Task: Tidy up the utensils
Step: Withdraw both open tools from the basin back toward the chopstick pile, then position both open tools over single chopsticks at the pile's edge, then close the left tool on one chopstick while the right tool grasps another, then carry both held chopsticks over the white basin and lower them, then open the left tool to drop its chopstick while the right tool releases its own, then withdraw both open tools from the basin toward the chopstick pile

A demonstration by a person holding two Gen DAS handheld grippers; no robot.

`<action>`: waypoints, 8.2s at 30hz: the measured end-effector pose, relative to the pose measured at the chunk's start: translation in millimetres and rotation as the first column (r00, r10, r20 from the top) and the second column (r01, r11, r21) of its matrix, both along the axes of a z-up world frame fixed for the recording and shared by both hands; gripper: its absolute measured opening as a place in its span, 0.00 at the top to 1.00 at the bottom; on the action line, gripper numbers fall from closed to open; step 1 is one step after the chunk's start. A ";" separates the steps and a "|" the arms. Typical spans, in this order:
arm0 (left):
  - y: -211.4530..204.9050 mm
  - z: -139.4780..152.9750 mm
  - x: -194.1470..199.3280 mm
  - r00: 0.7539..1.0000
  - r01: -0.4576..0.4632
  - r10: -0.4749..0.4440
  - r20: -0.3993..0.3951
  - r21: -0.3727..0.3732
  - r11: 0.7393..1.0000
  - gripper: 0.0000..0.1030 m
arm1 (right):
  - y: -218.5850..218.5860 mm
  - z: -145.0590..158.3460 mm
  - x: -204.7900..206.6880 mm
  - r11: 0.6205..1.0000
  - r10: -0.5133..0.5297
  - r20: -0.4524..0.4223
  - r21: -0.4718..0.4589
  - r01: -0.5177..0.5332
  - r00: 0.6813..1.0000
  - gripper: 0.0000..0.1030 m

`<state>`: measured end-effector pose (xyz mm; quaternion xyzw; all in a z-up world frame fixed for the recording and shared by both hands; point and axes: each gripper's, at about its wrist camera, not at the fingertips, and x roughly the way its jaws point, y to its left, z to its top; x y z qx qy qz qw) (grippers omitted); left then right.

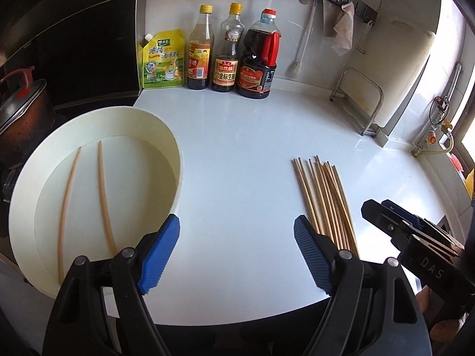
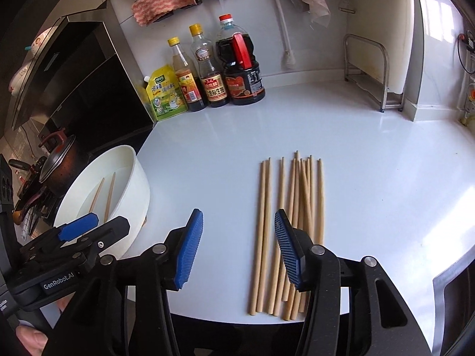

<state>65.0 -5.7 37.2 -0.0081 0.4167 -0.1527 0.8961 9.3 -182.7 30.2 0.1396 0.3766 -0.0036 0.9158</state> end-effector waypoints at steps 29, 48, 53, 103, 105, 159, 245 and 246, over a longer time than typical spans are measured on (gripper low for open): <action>-71.4 -58.2 21.9 0.993 0.008 -0.001 -0.115 0.058 0.998 0.23 | -82.5 -74.0 4.5 0.992 -0.124 -0.117 -0.049 0.119 0.985 0.49; -78.1 -80.8 29.1 0.988 0.016 -0.009 -0.154 0.046 0.999 0.23 | -69.9 -92.1 20.2 0.982 -0.129 -0.165 -0.156 0.103 0.978 0.49; -82.7 -82.8 29.8 0.987 0.023 -0.016 -0.159 0.041 0.999 0.23 | -68.6 -93.9 22.5 0.980 -0.122 -0.175 -0.175 0.091 0.977 0.49; -113.6 -105.2 41.2 0.990 0.017 0.009 -0.140 0.188 0.982 0.22 | -98.5 -96.8 16.7 0.972 -0.144 -0.179 -0.209 0.106 0.973 0.49; -114.8 -105.0 44.0 0.990 0.013 0.013 -0.137 0.192 0.981 0.21 | -98.8 -96.5 16.5 0.971 -0.148 -0.180 -0.214 0.108 0.972 0.49; 39.0 7.5 16.5 0.996 -0.088 0.090 0.020 -0.083 0.993 0.93 | 49.3 -2.7 45.9 0.984 0.179 0.052 -0.018 -0.178 0.982 0.94; 182.0 3.5 10.7 0.929 -0.362 0.365 0.059 -0.055 0.930 0.11 | 172.2 -8.7 81.4 0.947 0.317 -0.009 -0.054 -0.317 0.948 0.72; 180.3 4.8 9.9 0.930 -0.360 0.363 0.064 -0.054 0.931 0.10 | 169.6 -8.9 79.8 0.948 0.312 -0.008 -0.059 -0.312 0.950 0.72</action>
